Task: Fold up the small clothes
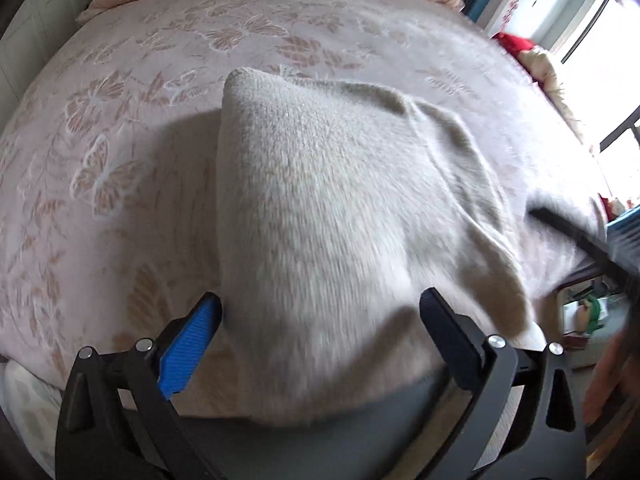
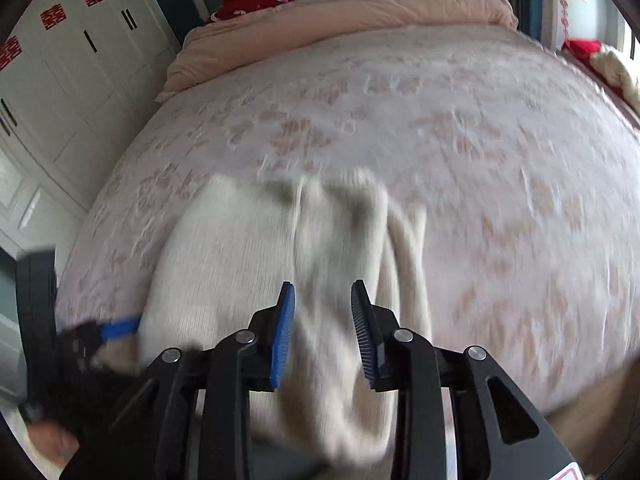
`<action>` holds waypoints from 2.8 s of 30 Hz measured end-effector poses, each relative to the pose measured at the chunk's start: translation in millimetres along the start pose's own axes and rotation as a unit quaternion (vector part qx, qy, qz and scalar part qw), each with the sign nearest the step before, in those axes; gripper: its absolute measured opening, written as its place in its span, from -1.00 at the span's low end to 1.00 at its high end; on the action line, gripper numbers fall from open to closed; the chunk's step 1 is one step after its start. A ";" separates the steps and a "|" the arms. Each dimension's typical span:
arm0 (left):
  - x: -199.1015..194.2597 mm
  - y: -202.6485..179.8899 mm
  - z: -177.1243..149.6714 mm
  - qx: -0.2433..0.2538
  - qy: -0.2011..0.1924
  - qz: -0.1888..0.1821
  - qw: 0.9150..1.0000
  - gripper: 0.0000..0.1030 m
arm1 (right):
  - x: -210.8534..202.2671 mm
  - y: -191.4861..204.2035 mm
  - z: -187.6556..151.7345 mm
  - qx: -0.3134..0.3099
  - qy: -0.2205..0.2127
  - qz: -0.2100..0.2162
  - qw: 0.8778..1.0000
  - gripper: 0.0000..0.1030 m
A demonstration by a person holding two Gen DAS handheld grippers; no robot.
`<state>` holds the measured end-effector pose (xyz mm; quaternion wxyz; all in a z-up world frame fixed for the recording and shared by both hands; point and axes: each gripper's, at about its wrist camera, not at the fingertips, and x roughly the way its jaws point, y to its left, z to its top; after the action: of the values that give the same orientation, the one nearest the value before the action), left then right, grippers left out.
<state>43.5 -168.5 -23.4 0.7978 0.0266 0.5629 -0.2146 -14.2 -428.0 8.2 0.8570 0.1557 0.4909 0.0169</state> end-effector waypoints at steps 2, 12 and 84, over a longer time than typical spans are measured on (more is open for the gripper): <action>-9.1 -1.1 -12.4 0.003 -0.004 -0.011 1.000 0.88 | 1.9 2.5 -29.4 0.008 0.024 0.004 1.000 -0.43; -47.4 -21.8 -22.7 0.033 -0.070 -0.028 0.997 0.74 | -5.6 5.9 -52.4 -0.016 -0.011 -0.021 1.000 -0.81; -169.9 1.5 41.7 0.055 -0.122 -0.090 0.987 -0.23 | -105.6 81.7 57.5 -0.031 -0.135 0.094 0.986 -0.50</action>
<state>34.4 -125.9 146.0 0.8350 -0.0068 0.4488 -0.3183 -10.0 -383.9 146.7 0.9146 0.1750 0.3528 0.0914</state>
